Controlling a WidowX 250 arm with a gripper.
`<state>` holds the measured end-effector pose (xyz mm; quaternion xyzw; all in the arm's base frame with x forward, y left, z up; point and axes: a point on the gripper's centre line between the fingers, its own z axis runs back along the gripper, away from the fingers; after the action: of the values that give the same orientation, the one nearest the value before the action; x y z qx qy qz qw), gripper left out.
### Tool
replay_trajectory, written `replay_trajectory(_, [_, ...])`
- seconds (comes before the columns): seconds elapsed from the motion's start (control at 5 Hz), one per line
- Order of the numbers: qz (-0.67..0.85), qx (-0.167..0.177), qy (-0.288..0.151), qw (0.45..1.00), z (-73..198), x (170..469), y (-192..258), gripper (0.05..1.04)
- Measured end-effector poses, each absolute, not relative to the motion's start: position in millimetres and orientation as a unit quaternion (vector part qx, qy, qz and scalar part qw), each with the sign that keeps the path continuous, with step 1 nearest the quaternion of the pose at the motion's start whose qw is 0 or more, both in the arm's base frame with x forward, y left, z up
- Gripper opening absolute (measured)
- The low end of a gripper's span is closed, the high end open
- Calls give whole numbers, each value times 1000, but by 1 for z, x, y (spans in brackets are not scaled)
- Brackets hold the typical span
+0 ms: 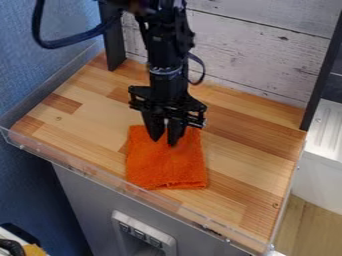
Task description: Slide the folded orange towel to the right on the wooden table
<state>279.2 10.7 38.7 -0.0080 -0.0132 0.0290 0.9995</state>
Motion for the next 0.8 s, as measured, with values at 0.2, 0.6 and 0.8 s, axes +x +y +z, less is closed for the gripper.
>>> replay_trajectory(0.2, [35, -6, -19, 999, 30, 273, 13, 150])
replay_trajectory(0.6, [39, -2, -25, 999, 29, 268, 14, 63])
replay_trajectory(0.8, [44, 0, -16, 999, 30, 267, 16, 63])
